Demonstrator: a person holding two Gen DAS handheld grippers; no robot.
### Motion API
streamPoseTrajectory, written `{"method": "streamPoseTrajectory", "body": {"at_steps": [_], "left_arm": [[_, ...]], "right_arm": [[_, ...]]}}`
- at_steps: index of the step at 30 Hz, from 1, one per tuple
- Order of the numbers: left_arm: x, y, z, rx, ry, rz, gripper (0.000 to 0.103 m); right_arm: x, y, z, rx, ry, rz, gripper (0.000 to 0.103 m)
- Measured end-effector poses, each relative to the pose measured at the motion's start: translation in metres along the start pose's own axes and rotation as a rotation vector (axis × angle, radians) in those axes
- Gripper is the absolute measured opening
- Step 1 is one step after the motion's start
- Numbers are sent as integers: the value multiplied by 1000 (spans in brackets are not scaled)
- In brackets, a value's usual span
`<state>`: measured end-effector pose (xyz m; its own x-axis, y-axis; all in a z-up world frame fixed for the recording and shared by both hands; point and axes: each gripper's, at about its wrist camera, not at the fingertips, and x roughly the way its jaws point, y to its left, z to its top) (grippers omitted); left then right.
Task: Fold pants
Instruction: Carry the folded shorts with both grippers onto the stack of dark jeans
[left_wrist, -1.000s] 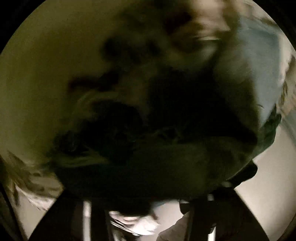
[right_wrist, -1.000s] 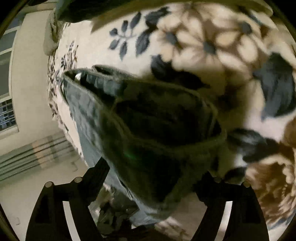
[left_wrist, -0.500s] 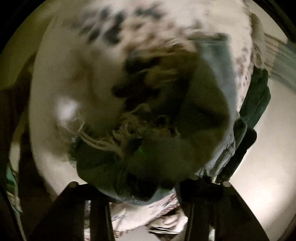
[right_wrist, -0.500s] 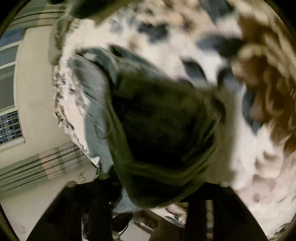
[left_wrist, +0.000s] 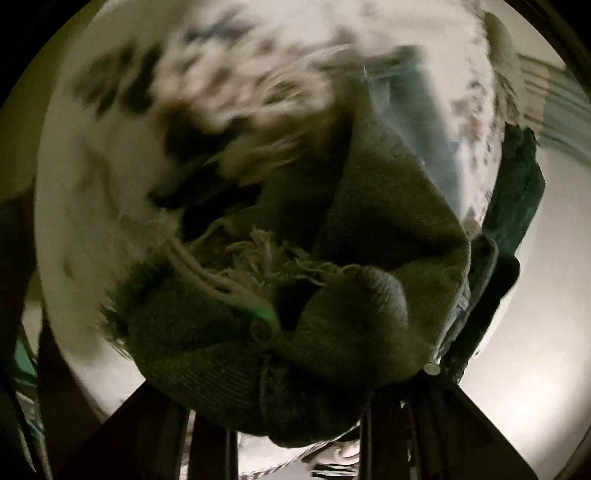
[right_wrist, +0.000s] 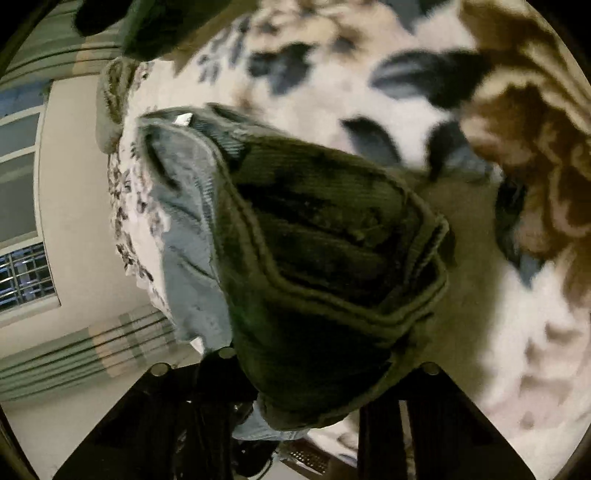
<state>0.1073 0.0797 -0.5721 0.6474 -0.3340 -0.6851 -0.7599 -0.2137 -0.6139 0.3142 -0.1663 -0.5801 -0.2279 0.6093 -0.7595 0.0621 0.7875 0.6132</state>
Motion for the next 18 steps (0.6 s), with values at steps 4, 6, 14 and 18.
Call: {"method": "streamPoseTrajectory", "body": {"at_steps": [4,6,14,18], "left_arm": [[-21,-45,4,84,0,9,19],[-43,-57,4,141,-4,17,19],[-102,-147,-31,369,10,-32,19],[-89,-248,-32,495,59,-115,19]], "right_arm": [[-32,28,4,6,-20,51,24],[-50,47,2,1,-36,82,24],[-146,134,19,-24,-160,193,24],[-216,174,47,-33,-281,243,24]]}}
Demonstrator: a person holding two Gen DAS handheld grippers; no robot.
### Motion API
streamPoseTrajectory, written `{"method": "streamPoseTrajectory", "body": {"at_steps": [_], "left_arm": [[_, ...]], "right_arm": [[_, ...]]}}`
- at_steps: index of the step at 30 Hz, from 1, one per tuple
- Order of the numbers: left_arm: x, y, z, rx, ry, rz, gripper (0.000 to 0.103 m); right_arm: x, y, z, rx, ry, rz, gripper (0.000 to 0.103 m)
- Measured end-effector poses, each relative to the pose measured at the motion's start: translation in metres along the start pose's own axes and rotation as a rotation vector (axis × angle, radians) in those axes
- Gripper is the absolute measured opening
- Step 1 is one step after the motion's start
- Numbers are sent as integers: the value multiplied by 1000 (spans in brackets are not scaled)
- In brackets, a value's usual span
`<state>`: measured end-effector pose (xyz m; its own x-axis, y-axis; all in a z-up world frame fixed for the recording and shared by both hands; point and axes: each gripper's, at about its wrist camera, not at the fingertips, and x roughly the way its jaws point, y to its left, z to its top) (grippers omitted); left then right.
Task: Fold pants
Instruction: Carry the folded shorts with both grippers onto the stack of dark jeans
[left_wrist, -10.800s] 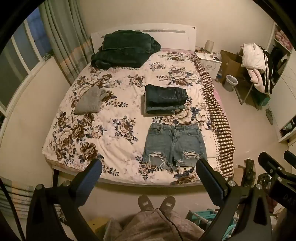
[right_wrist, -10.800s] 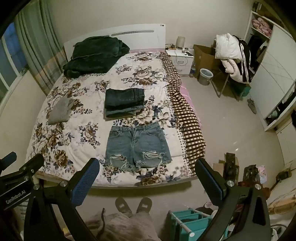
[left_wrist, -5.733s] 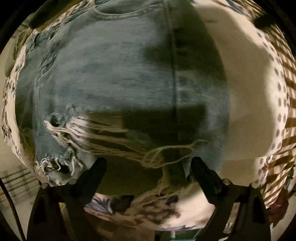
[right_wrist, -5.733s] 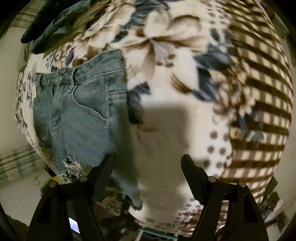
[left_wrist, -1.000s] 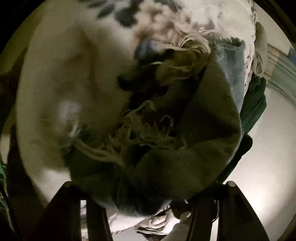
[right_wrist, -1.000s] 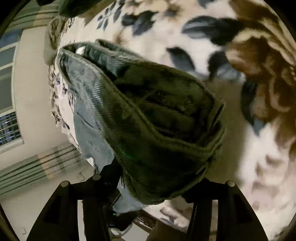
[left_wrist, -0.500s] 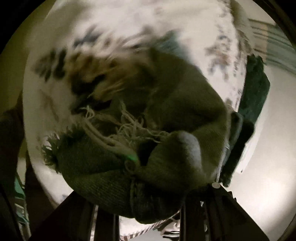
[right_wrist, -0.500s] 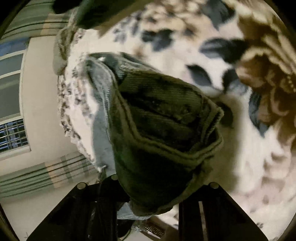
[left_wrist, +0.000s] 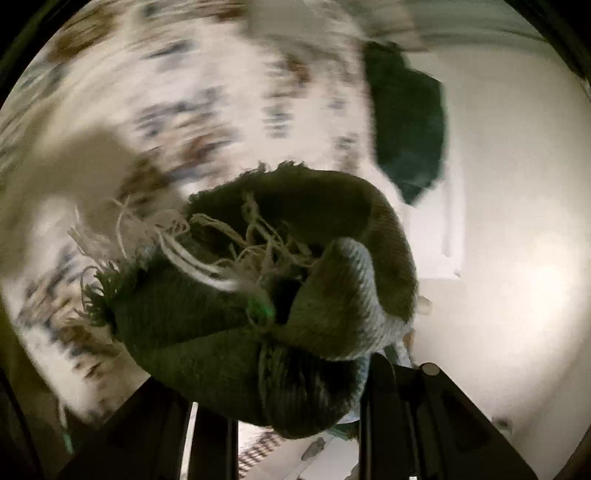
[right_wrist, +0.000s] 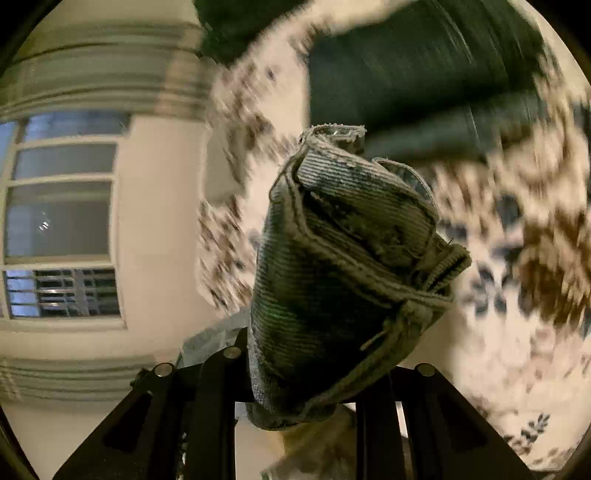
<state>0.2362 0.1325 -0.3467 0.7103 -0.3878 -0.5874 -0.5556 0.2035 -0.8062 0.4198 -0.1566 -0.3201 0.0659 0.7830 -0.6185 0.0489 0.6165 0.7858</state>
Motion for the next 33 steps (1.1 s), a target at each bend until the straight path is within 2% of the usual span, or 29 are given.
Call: {"method": "streamPoseTrajectory", "body": {"at_steps": [6,8,11,13,17,20,22,24,27,30,33], "left_arm": [[64,-121,58,157,98,-116,19],[103,-157,76,225,136,-132,19],[167,-180,92,312,202,-131,19],[209,-175,97,360,244,-111,19],[295,-120,91,412,362,-11,19],[322,-80,84,430,410,61,20],[327,-57,81,434,439,85,21],[318,-52,74,444,442,94,25],[301,-47,65,428,464,101,31],[286,-47,66,427,475,128,34],[266,-48,69,454,446,175,38]], "right_arm": [[-77,72,100,-8,-260,58,24],[-96,78,129,-7,-340,57,24],[-101,59,164,35,-437,49,24],[-97,30,176,71,-473,54,24],[-62,-57,182,171,-512,-15,23],[-31,-119,170,271,-481,-30,23],[-18,-139,165,299,-469,-39,24],[-14,-149,164,332,-446,-19,25],[-19,-150,162,357,-394,-12,34],[-31,-135,156,320,-356,-85,48],[-48,-128,145,317,-390,-122,70]]}}
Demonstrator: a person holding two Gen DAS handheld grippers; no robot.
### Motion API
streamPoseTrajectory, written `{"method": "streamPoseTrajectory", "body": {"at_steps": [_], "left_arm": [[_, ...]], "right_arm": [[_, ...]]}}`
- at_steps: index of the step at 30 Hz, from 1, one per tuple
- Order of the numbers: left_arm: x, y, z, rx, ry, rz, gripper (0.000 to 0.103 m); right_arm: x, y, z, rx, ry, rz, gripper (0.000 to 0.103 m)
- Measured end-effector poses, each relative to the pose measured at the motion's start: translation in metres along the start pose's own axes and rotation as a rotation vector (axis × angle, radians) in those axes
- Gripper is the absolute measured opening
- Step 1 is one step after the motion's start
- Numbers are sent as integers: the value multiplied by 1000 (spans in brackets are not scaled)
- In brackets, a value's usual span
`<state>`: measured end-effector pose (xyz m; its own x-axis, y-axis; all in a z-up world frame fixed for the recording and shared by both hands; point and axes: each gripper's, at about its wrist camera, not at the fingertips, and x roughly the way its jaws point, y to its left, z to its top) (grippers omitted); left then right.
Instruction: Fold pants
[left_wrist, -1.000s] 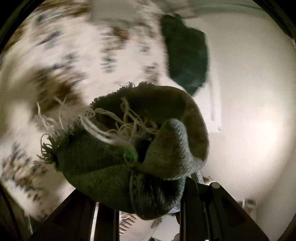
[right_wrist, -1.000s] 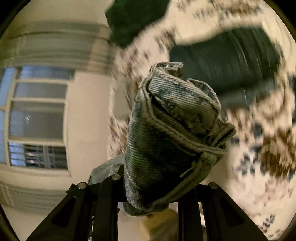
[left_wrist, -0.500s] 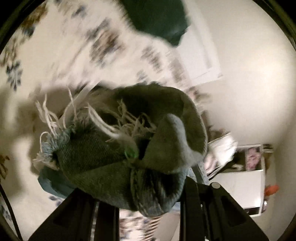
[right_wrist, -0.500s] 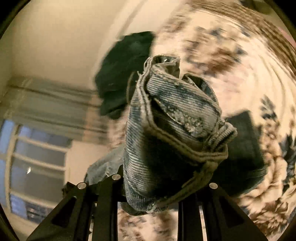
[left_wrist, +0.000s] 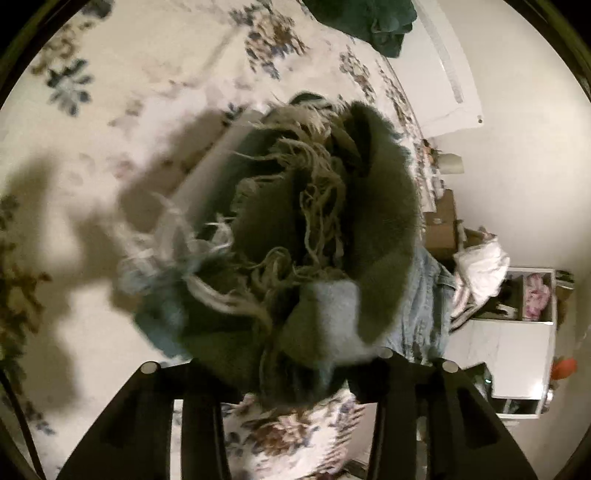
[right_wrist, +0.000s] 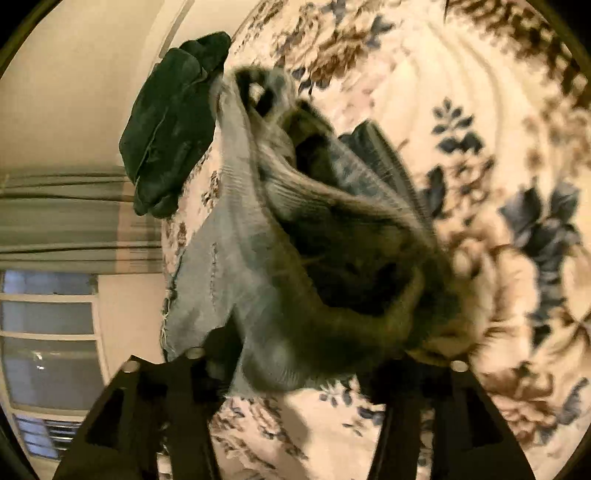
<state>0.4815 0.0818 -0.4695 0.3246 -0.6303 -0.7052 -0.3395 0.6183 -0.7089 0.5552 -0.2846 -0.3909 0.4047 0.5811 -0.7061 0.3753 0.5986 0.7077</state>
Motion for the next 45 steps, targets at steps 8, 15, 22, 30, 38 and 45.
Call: {"method": "streamPoseTrajectory", "body": {"at_steps": [8,15,22,30,38,45], "left_arm": [[-40,-67,-36,392,-158,454,92],[-74,-118,-70,579,-225,599,92],[-136,-161,-116,625,-304,625,92],[-233,-206,-201,694,-428,603,92],[-322,-222,-287,697,-524,571,92],[-380,-233,-343,706,-564,553,92]], "right_arm": [[-34,66,-41,-353,-121,-576,93],[-70,115,-105,-506,-243,-762,94],[-157,157,-158,-490,-330,-732,94],[-265,207,-243,-566,-413,-681,94],[-372,250,-345,-667,-467,-620,94],[-449,288,-431,-758,-536,-588,94]]}}
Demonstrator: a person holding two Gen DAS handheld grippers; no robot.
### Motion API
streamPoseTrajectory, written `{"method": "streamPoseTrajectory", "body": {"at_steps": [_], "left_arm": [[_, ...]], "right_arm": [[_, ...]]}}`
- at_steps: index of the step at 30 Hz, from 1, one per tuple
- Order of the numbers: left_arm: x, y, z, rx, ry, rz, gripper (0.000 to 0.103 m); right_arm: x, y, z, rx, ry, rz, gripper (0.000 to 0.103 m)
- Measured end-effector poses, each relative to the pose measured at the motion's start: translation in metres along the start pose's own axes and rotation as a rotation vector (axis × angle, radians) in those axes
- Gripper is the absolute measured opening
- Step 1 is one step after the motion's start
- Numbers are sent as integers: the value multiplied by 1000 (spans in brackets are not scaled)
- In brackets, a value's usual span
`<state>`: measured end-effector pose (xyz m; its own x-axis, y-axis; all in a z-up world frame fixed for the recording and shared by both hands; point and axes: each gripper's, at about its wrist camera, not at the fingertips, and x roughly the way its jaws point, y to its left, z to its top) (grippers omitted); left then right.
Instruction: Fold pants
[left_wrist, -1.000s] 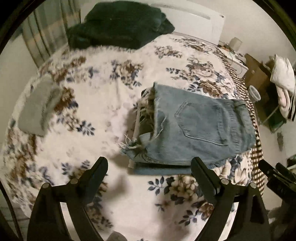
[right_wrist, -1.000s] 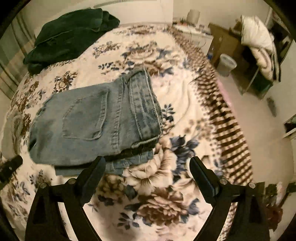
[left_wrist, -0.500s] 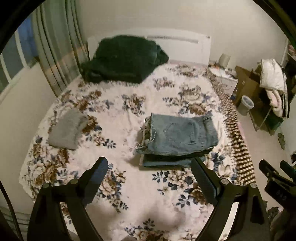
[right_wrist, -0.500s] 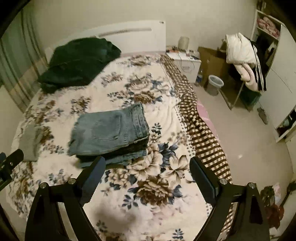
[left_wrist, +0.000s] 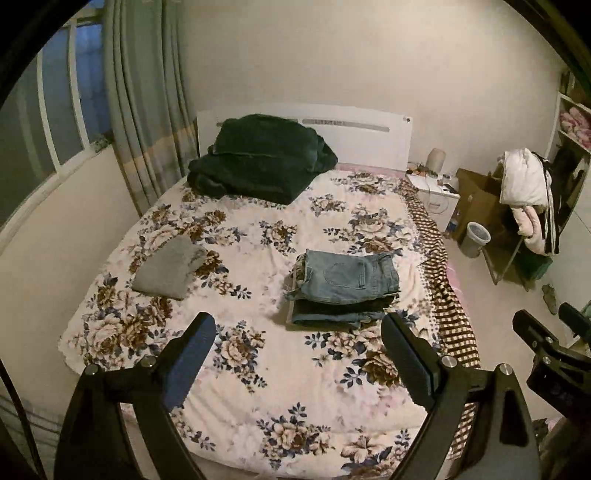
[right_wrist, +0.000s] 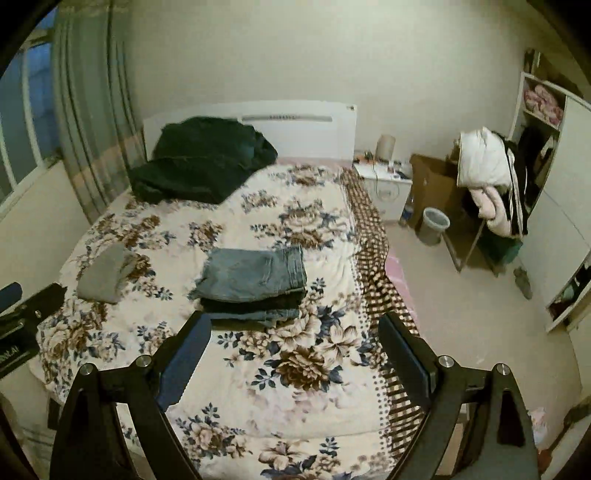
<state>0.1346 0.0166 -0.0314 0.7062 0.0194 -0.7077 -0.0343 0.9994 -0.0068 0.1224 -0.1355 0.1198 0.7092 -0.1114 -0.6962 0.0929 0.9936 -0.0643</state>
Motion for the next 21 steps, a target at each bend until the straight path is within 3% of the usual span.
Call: {"method": "streamPoseTrajectory", "body": {"at_steps": [8,11,21], "left_arm": [[-52,13,-2,28,-52,-5,92],[-66,18,-2,27,-76,-5,102],[-81,29,-5,25,-123,-16,103]], "right_arm": [[-105,16,-5,17,-79,2,98],[-131,21,-7,29,-107,3,98],[-166,35,-4,45,-135,-9,99]]}}
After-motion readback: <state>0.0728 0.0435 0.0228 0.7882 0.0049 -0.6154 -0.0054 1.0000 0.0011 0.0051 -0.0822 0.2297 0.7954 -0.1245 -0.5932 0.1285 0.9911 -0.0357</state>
